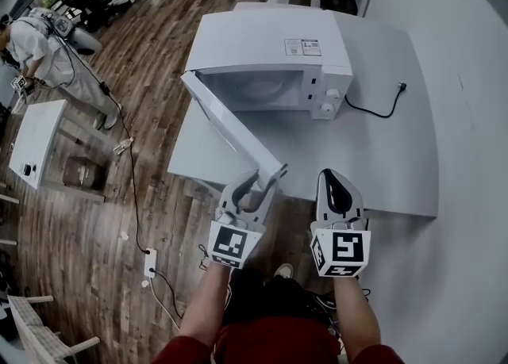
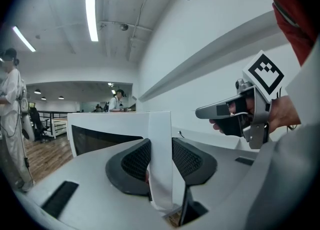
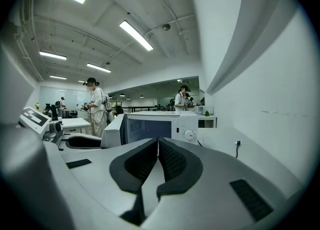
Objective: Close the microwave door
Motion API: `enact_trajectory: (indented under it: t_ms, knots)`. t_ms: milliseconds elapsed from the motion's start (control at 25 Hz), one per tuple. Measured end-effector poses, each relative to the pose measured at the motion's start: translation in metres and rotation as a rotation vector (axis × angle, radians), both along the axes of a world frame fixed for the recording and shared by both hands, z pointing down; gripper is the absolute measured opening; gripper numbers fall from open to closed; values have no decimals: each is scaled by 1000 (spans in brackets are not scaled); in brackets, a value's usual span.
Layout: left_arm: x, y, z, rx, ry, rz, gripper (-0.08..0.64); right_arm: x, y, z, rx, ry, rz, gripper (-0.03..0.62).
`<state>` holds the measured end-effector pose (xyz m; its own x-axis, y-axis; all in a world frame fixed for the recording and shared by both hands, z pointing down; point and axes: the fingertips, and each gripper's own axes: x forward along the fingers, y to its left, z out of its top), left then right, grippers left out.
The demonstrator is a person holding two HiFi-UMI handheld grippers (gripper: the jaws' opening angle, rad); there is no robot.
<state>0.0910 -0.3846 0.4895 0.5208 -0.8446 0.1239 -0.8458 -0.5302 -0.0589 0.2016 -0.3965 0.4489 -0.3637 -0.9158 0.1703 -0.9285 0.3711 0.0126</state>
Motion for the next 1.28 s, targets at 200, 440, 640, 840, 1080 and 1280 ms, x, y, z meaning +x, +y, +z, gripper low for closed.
enact_trajectory:
  t_ms: [200, 440, 640, 840, 1080, 1280]
  knots:
    - [22, -26, 0, 2, 7, -56, 153, 19, -21, -2, 14, -6, 21, 28]
    - [45, -57, 0, 8, 31, -118, 152, 40, -45, -6, 26, 9, 52, 28]
    - [62, -83, -2, 9, 45, -123, 152, 53, -70, -8, 23, 9, 85, 28]
    - [75, -108, -2, 9, 44, -99, 148, 56, -96, -4, 11, 14, 93, 28]
    - [84, -139, -4, 24, 71, -126, 149, 69, -124, 2, -4, 17, 119, 28]
    - [90, -163, -3, 29, 70, -145, 149, 79, -145, 4, -11, 15, 139, 28]
